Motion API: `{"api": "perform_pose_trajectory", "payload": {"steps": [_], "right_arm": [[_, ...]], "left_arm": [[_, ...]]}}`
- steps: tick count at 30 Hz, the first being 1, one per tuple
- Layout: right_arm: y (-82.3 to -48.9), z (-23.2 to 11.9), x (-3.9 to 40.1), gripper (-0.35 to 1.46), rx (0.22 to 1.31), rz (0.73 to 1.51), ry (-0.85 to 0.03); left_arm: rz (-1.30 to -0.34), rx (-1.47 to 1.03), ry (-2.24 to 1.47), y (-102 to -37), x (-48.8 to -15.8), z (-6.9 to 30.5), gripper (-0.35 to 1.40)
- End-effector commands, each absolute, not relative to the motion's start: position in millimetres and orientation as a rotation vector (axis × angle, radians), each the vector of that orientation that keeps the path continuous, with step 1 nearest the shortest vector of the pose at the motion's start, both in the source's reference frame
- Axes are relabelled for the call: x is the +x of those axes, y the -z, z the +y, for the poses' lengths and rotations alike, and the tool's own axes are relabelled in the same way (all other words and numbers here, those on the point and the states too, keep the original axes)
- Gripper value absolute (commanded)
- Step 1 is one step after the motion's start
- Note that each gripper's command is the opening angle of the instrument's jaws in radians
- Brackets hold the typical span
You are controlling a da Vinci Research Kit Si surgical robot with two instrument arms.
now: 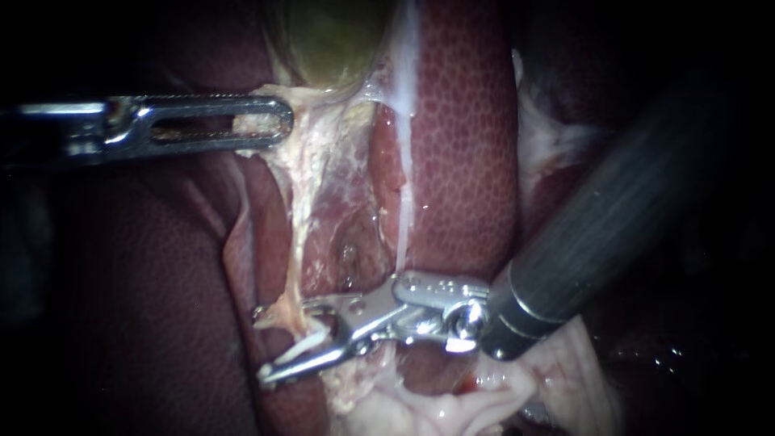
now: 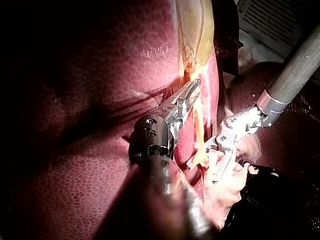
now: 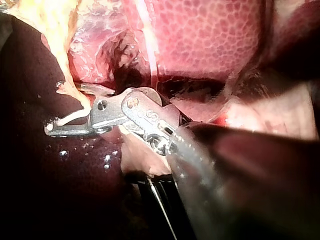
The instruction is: Clipping first clip left tube
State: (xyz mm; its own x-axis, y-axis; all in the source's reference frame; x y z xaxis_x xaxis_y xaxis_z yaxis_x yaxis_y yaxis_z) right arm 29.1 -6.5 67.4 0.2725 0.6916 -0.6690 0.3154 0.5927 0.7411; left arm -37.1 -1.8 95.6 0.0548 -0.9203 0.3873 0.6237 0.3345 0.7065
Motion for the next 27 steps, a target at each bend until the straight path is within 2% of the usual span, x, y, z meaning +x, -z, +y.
{"api": "perform_pose_trajectory", "payload": {"steps": [1,10,11,14,15,27], "right_arm": [[-67.5,-6.4,29.0,0.57,0.966,1.321,-0.314],[-67.6,-6.3,28.9,0.51,0.969,1.319,-0.319],[-67.6,-6.3,28.7,0.39,0.994,1.316,-0.312],[-67.2,-6.2,27.7,-0.24,1.039,1.309,-0.298],[-67.0,-6.1,27.6,-0.35,1.023,1.31,-0.312],[-67.7,-5.5,27.5,-0.35,1.036,1.303,-0.316]], "left_arm": [[-0.922,0.398,1.22,-95.6,-37.1,-1.8,-0.35],[-0.922,0.398,1.22,-95.6,-37.1,-1.8,-0.35],[-0.922,0.398,1.22,-95.6,-37.1,-1.8,-0.35],[-0.922,0.398,1.22,-95.6,-37.1,-1.8,-0.35],[-0.922,0.398,1.22,-95.6,-37.1,-1.8,-0.35],[-0.922,0.398,1.22,-95.6,-37.1,-1.8,-0.35]]}}
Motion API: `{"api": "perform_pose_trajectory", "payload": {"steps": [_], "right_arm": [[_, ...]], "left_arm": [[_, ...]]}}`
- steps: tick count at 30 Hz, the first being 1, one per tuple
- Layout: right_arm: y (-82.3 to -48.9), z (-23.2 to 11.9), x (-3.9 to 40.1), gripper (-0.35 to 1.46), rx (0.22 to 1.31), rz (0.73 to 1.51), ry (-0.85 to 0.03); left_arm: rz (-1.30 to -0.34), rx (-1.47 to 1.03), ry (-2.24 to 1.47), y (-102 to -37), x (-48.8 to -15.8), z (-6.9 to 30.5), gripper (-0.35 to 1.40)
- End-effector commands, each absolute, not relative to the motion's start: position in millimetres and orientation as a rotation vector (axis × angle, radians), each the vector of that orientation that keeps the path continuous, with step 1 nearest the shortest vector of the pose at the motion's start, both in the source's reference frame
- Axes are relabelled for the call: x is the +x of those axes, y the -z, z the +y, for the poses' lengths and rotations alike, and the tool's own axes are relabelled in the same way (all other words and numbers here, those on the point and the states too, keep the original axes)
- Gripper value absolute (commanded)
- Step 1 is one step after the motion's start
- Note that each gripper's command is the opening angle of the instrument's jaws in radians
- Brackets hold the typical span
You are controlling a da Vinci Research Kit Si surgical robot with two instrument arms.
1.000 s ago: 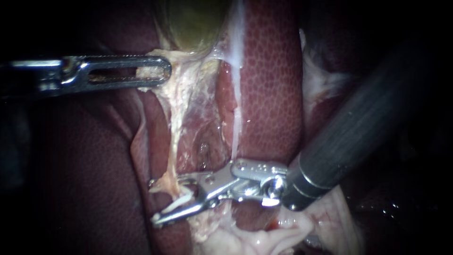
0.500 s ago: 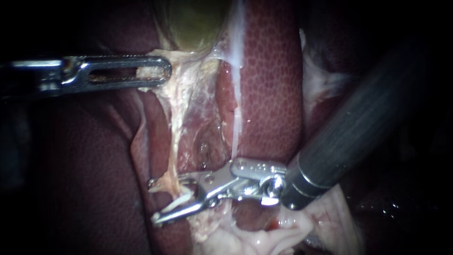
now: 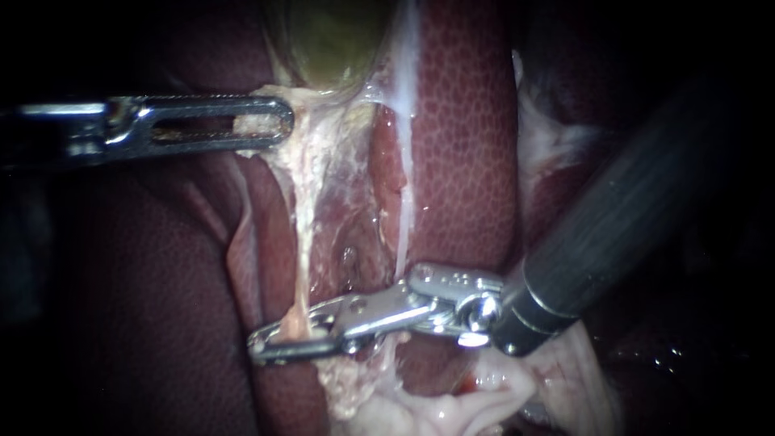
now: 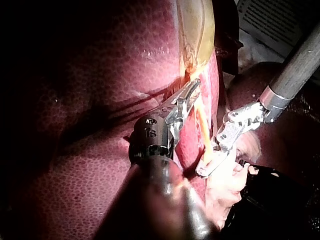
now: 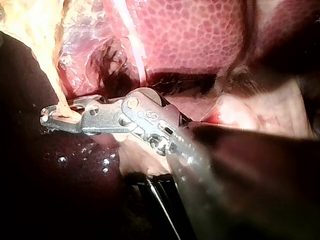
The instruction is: Clipping first clip left tube
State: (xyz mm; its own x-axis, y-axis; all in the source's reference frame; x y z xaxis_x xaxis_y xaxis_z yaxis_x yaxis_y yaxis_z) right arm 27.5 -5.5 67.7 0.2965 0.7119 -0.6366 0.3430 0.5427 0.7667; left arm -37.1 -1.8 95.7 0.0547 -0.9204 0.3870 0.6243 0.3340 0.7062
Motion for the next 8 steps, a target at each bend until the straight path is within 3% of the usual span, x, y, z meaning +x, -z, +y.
{"api": "perform_pose_trajectory", "payload": {"steps": [1,8], "right_arm": [[-67.7,-5.5,27.5,-0.35,1.036,1.303,-0.315],[-67.8,-5.5,27.5,-0.35,1.039,1.303,-0.31]], "left_arm": [[-0.922,0.398,1.22,-95.6,-37.1,-1.8,-0.35],[-0.922,0.398,1.22,-95.6,-37.1,-1.8,-0.35]]}}
